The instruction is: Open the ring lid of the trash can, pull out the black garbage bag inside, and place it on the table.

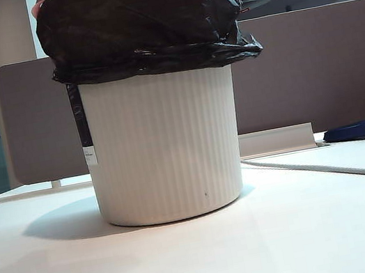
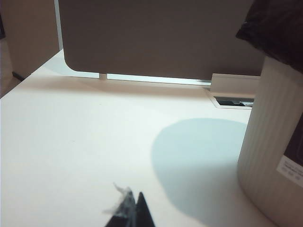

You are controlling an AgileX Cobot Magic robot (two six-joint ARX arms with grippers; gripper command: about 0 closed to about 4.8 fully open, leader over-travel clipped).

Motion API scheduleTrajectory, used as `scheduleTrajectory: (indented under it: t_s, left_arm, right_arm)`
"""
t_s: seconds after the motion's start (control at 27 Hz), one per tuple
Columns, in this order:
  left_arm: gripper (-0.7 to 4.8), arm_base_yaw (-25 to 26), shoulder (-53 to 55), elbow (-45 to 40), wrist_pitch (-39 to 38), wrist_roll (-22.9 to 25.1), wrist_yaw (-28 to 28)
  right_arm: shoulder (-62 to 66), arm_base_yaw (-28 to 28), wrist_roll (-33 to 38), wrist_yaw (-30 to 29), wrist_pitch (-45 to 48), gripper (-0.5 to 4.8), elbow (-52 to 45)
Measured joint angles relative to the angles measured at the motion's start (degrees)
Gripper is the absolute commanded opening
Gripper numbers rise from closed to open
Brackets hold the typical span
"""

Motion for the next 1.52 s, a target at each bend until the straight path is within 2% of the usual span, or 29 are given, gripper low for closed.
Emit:
scheduleTrajectory:
  t_s: [0.7, 0.78, 0.89, 0.96, 1.07, 1.11, 1.18, 1.26, 1.33, 1.52]
  left_arm:
    - [-0.06, 0.0, 0.0, 0.0, 0.0, -0.04, 0.02]
    - [-0.06, 0.0, 0.0, 0.0, 0.0, -1.18, 0.37]
    - [-0.06, 0.0, 0.0, 0.0, 0.02, -9.53, 2.27]
    - [-0.06, 0.0, 0.0, 0.0, 0.02, -19.04, 3.43]
    - [-0.05, 0.02, 0.0, 0.0, 0.09, -29.42, 5.79]
    - [-0.05, 0.02, 0.02, 0.0, 0.28, -32.15, 7.28]
    - [-0.06, 0.02, 0.02, 0.0, 2.05, -36.89, 13.62]
    - [-0.06, 0.02, 0.02, 0.07, 5.07, -38.42, 20.7]
    - [-0.06, 0.02, 0.02, 1.27, 5.77, -38.82, 25.0]
    - [-0.06, 0.02, 0.02, 9.11, 1.64, -38.73, 26.47]
  right_arm:
    - [0.0, 0.0, 0.02, 0.0, 0.0, -0.01, 0.02]
    - [0.0, 0.0, 0.11, -0.02, 0.02, -0.01, 0.02]
    - [0.0, 0.04, 5.92, -1.11, 0.46, -0.01, 0.02]
    - [0.0, 0.13, 11.61, -2.19, 0.98, -0.01, 0.02]
    - [0.0, 0.15, 18.86, -3.91, 2.01, -0.01, 0.02]
    - [0.0, 0.15, 21.33, -4.59, 2.62, -0.01, 0.02]
    - [0.0, 0.15, 25.24, -5.07, 4.02, -0.01, 0.02]
    - [0.0, 0.15, 28.65, -5.79, 5.64, -0.01, 0.02]
    - [0.0, 0.17, 30.8, -6.8, 7.34, -0.01, 0.02]
    - [0.0, 0.15, 32.87, -11.85, 9.84, -0.01, 0.22]
